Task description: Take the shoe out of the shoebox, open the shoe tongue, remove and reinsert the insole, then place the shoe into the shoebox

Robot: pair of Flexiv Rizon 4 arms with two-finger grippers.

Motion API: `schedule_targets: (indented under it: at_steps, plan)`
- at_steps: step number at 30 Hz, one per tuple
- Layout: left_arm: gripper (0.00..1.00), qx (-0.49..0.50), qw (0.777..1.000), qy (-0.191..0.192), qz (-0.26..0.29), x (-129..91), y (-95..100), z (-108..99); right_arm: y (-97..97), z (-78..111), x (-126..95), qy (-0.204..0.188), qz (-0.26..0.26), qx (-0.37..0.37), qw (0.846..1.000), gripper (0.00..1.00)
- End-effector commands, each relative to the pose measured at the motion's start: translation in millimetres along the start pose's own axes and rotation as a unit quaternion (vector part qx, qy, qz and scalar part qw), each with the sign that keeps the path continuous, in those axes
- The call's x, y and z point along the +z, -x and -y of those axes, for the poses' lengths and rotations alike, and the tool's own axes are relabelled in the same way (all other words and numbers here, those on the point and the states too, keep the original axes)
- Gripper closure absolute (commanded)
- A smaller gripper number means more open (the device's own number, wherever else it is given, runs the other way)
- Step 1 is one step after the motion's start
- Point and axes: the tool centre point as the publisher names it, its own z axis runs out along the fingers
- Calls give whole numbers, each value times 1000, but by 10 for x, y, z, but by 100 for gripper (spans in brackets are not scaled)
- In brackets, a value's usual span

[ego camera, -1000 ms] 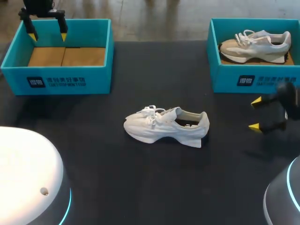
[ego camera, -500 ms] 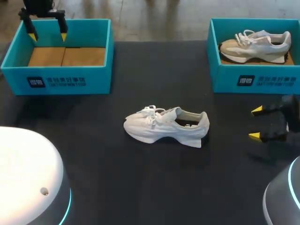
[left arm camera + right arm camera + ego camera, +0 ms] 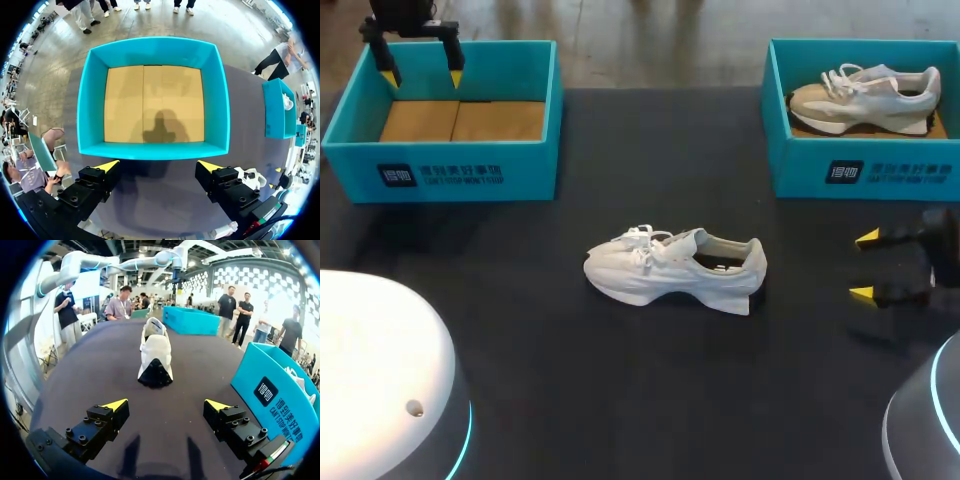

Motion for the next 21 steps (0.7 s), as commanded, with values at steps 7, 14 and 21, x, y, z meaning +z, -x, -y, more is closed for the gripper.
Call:
schedule_targets:
  at_steps: [7,14,21]
  plan:
    - [0,0,1000,0,0,4,1,2,2,-10,5,-2,0,0,1000,0]
    - [0,0,1000,0,0,4,1,2,-38,-18,96,4,2,9,1000,0]
    - [0,0,1000,0,0,4,1,2,-124,-26,292,25,12,33,999,0]
